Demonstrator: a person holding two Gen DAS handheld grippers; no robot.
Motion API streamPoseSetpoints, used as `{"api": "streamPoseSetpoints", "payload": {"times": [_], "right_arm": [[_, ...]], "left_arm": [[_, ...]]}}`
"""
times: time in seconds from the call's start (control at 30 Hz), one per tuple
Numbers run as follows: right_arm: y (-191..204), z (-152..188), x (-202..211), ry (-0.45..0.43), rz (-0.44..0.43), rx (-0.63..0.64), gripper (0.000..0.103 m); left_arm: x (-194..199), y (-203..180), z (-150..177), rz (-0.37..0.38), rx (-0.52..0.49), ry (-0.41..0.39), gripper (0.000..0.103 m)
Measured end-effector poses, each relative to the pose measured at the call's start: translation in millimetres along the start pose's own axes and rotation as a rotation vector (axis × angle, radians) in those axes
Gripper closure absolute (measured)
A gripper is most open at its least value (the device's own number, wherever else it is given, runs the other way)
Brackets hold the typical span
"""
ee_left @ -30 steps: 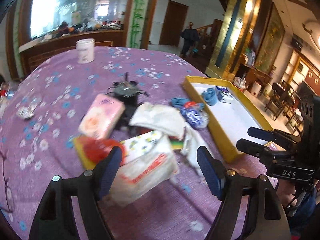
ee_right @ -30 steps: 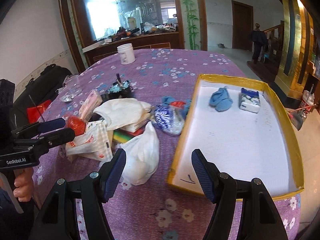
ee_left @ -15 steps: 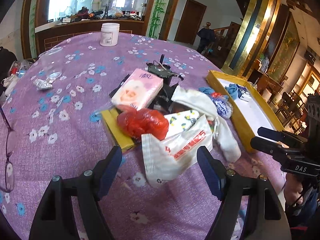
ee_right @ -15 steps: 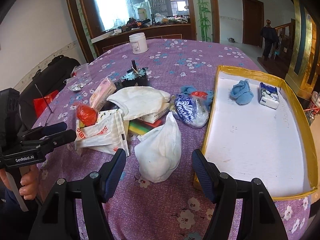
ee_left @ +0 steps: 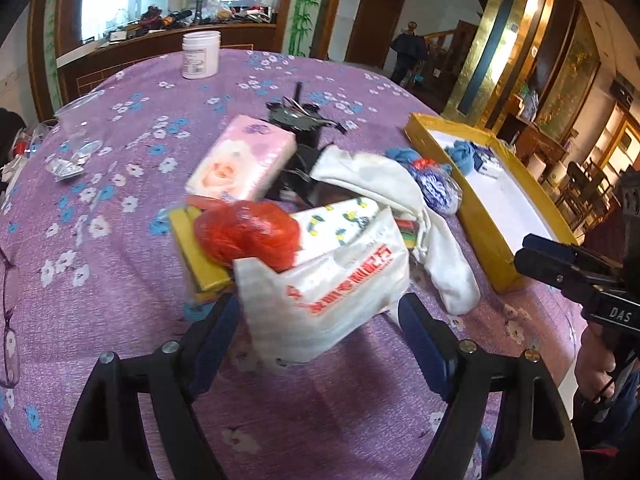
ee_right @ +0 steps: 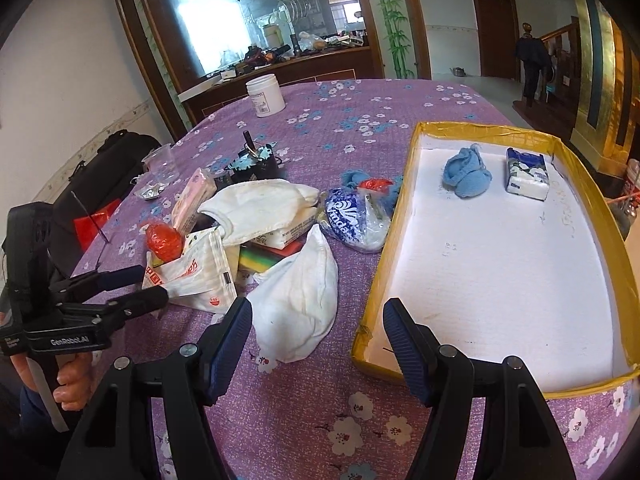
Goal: Organize soft objects
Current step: 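Withdraw both tools back toward the pile of items on the table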
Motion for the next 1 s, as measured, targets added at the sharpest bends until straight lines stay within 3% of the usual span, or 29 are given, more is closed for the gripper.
{"api": "streamPoseSetpoints", "payload": {"times": [0.23,0.3,0.43,0.53,0.83,1.0], "right_arm": [[0.0,2.8,-0.7,-0.001,-0.018,0.001,0.03],[-0.4,2.7,0.3,-0.004,-0.022,0.001,0.03],[-1.3,2.0,1.9,-0.012,-0.024,-0.002,0.03],[-2.4,2.0,0.9,-0.011,-0.027,-0.009,0.03],[2.5,4.6,-2.4,0.002,-0.034,0.004,0.03],[2.7,4.5,-2.9,0.003,-0.034,0.003,0.03]], "left_arm": [[-19.8,-1.0,-6.9,-0.031,0.011,0.041,0.017],[-22.9,-5.0,-5.1,0.005,0.0,0.07,0.017],[-13.3,-28.3,12.6,0.132,-0.122,0.117,0.017],[4.0,-38.1,24.6,0.188,-0.18,0.096,0.017],[-3.9,-40.6,17.9,0.007,-0.279,0.035,0.017],[-19.7,-50.4,8.1,-0.018,-0.328,0.034,0.017]]}}
Point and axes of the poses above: each gripper's, at about its wrist camera, not at the fingertips, and x roughly against the way its jaws point, y to its left, z to its underside, the point moved 5 cm from there along -x, roughly the way its jaws point, and after that the axes turned 7 degrees about -z, right-handed, at the moved point
